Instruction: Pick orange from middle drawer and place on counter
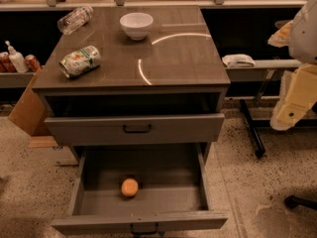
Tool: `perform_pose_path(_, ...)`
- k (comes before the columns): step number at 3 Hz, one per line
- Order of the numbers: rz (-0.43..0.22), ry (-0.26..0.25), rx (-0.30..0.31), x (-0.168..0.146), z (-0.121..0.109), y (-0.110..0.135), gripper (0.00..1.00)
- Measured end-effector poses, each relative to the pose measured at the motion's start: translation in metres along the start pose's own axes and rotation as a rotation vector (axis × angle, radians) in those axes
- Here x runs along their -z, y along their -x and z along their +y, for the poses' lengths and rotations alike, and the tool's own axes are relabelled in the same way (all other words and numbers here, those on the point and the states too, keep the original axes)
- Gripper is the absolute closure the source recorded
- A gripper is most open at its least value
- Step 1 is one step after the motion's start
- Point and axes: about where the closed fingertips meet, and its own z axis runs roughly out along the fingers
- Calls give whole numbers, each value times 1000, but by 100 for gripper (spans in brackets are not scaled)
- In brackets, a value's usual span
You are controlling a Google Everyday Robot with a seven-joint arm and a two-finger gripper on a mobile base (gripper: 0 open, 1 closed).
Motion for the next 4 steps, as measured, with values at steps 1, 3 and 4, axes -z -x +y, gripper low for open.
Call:
perform_pose_path(1, 0, 0, 0, 0, 0, 0, 0)
perform_pose_path(3, -242, 99, -80, -67, 34, 12, 0)
perform_pose_path(4, -413, 209, -147, -122, 68, 33, 0)
